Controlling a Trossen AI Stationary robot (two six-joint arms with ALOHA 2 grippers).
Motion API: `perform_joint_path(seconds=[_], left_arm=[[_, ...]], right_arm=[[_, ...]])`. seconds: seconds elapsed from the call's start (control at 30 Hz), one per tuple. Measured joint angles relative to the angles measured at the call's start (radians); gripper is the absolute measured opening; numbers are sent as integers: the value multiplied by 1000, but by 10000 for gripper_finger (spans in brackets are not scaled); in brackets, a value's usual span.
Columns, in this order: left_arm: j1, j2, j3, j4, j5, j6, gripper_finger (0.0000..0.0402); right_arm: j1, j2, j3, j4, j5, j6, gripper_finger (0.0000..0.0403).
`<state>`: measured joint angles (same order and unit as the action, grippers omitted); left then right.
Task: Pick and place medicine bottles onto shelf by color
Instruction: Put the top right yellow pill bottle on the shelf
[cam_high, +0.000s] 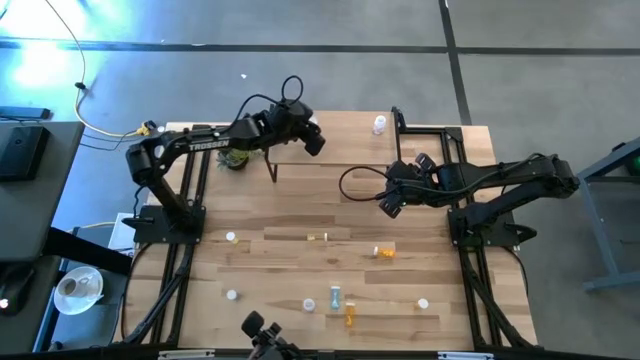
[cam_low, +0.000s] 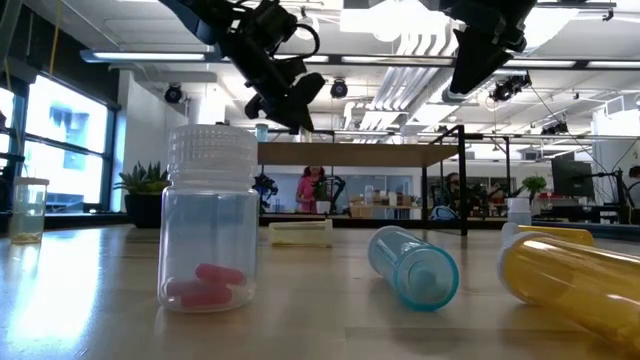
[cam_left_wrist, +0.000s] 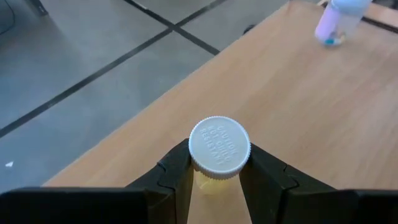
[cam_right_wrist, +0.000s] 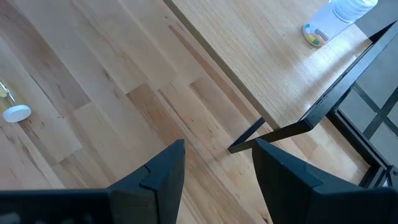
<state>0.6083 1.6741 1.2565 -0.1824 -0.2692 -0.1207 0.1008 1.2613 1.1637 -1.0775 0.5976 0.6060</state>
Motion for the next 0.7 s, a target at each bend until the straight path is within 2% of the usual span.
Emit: perform_joint_path(seconds=[0.7], left_arm=[[-1, 15, 0, -12, -16, -8, 106]], right_arm=[[0, 0, 0, 0, -2, 0, 178]])
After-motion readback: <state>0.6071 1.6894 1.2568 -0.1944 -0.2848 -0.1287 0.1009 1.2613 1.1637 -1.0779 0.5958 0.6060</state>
